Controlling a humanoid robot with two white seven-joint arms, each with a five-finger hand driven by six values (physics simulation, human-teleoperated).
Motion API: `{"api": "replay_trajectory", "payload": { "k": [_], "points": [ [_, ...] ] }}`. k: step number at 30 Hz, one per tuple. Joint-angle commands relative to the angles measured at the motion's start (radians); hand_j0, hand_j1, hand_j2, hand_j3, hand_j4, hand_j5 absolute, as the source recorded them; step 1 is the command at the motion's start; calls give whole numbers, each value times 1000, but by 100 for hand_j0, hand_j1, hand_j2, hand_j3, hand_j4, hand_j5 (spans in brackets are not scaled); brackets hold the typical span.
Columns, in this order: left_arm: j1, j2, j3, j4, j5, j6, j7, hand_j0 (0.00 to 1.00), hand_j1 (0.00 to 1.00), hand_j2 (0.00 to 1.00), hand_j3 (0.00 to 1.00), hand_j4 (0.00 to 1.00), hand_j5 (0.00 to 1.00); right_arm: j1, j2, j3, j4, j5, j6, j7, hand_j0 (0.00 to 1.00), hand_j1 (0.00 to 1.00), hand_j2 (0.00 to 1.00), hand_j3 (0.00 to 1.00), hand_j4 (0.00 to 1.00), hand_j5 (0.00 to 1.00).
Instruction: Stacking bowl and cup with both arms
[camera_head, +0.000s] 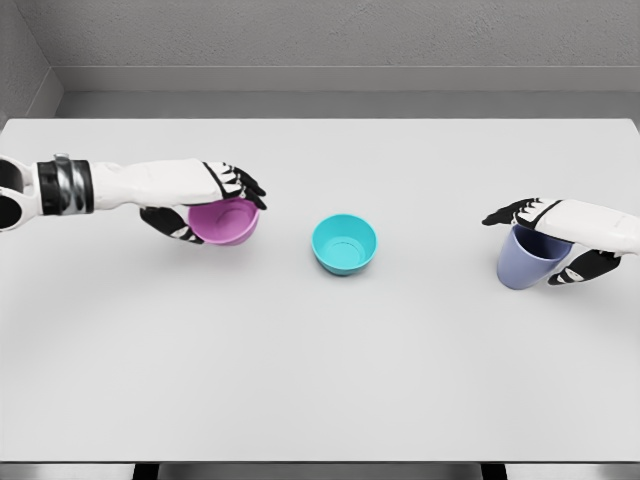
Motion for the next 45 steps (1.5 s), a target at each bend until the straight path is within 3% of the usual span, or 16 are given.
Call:
{"api": "replay_trajectory", "payload": {
  "k": [1, 7, 15, 45],
  "points": [
    [0, -17, 2, 0, 9, 0, 0, 69, 69, 69, 69, 69, 69, 0, -1, -1, 4, -7, 2, 0, 100, 100, 100, 100, 100, 100],
    [-9, -36, 6, 0, 16, 0, 0, 69, 69, 69, 69, 69, 69, -2, 0, -2, 11, -4, 2, 2, 96, 96, 96, 96, 96, 96],
    [-14, -71, 14, 1, 21, 0, 0, 69, 69, 69, 69, 69, 69, -2, 8, -2, 14, 4, 2, 14, 83, 83, 83, 83, 83, 83],
    [-20, -266, 14, 99, 53, 0, -3, 69, 69, 69, 69, 69, 69, -46, 3, -12, 7, 12, 2, 14, 68, 68, 68, 68, 68, 68]
  ]
}}
